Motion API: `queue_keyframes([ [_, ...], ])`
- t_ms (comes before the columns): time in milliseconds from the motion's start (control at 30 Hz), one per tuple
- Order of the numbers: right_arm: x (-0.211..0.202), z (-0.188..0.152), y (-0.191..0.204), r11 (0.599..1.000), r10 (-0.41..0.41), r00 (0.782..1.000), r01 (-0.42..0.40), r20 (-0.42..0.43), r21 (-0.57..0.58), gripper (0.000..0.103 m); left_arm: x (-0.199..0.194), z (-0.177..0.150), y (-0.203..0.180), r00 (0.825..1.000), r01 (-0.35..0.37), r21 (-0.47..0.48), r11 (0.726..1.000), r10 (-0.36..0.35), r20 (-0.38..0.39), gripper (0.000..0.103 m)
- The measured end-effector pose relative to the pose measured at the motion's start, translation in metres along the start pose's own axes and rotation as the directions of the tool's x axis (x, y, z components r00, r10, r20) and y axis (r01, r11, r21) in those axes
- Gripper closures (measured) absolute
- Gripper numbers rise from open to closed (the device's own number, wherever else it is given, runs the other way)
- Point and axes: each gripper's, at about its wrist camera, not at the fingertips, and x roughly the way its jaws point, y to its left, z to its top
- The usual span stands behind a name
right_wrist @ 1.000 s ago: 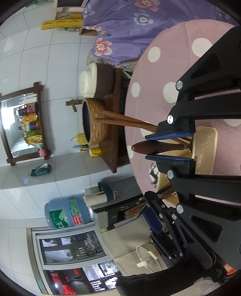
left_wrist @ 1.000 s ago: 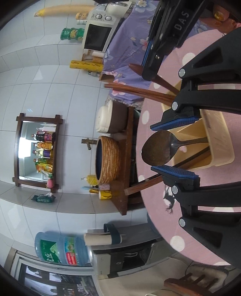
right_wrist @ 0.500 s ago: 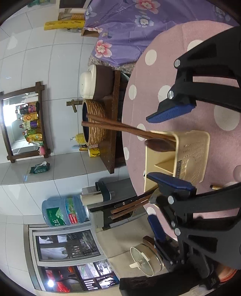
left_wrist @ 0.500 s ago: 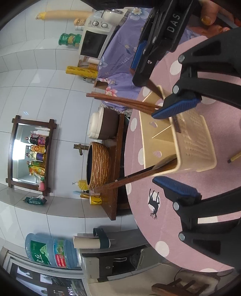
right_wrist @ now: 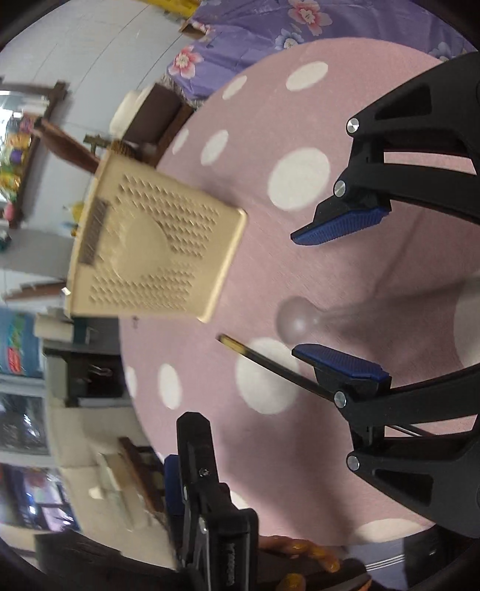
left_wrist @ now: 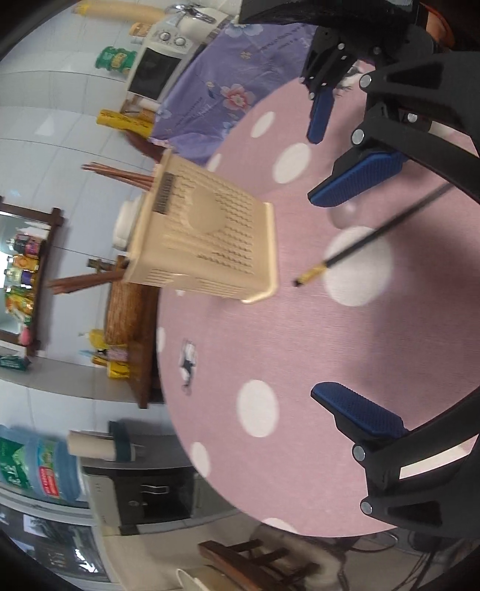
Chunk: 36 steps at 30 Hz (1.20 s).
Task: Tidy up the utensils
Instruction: 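Withdraw both open tools toward the black chopstick and clear plastic spoon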
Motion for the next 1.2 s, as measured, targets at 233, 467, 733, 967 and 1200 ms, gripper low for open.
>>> queue_keyframes([
  [233,0.025,-0.004,0.015,0.996,0.003,0.997,-0.01,-0.077,-0.084,0.054,-0.01,-0.017,0.006,0.999,-0.047,0.006,0.999,0.047,-0.021,0.008],
  [467,0.04,0.002,0.025,0.991,-0.002,0.995,-0.011,-0.095,-0.13,0.063,-0.013,-0.017,0.007,1.0,-0.014,-0.012,1.0,0.014,-0.011,0.008],
  [733,0.051,0.006,-0.012,0.994,0.075,0.99,-0.065,-0.122,0.088,0.092,-0.012,-0.019,0.006,1.0,0.011,-0.023,1.0,-0.011,-0.017,0.008],
  [967,0.052,-0.02,-0.089,0.786,0.353,0.934,-0.261,-0.06,0.561,0.096,-0.012,-0.019,0.004,1.0,0.023,-0.029,0.999,-0.024,-0.013,0.008],
  [1200,0.041,-0.034,-0.096,0.796,0.323,0.946,-0.254,-0.03,0.55,0.089,-0.005,-0.021,-0.005,0.999,0.024,-0.012,1.0,-0.024,-0.035,0.008],
])
